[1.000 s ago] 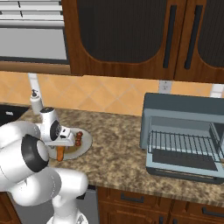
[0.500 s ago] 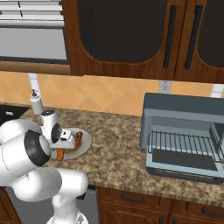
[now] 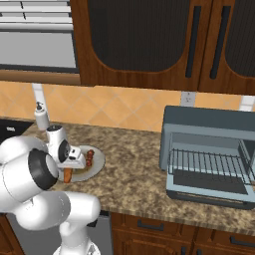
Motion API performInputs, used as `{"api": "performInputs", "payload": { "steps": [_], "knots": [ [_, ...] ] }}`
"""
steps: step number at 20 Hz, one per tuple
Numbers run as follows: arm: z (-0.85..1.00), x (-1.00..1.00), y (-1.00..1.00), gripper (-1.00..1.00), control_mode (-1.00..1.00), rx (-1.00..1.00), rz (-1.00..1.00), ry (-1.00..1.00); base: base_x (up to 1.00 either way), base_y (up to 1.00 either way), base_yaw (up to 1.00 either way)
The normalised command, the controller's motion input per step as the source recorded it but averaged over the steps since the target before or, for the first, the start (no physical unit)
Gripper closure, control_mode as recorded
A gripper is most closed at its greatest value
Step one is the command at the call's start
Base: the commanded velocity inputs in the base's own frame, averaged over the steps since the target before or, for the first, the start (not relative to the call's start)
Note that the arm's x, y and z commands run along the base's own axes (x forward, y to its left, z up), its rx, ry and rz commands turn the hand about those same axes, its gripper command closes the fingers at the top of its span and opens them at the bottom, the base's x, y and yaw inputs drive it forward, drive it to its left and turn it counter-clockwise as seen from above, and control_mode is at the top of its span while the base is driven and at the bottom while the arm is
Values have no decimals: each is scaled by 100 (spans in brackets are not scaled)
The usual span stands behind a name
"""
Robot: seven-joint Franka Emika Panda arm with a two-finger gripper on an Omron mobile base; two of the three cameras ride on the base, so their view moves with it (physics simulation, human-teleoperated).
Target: Pick up the kebab skewer and baguette bread, and place them inside the toaster oven. Close the toaster oven door and start by setting the timer.
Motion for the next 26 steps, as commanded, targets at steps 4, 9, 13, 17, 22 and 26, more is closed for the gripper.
{"api": "performInputs", "payload": {
  "steps": [4,9,13,17,22,26],
  "knots": [
    [95,-3,0,100,-100,0,-3,-4,0,0,0],
    [100,-10,-67,100,-100,7,-19,0,0,0,0],
    [80,0,-70,100,-100,9,-48,0,0,0,0],
    [70,0,-52,100,-100,4,-70,0,0,0,0],
    [47,0,-68,100,-100,6,-75,0,0,0,0],
    [4,0,-76,100,-100,4,-70,0,0,0,0]
  ]
}}
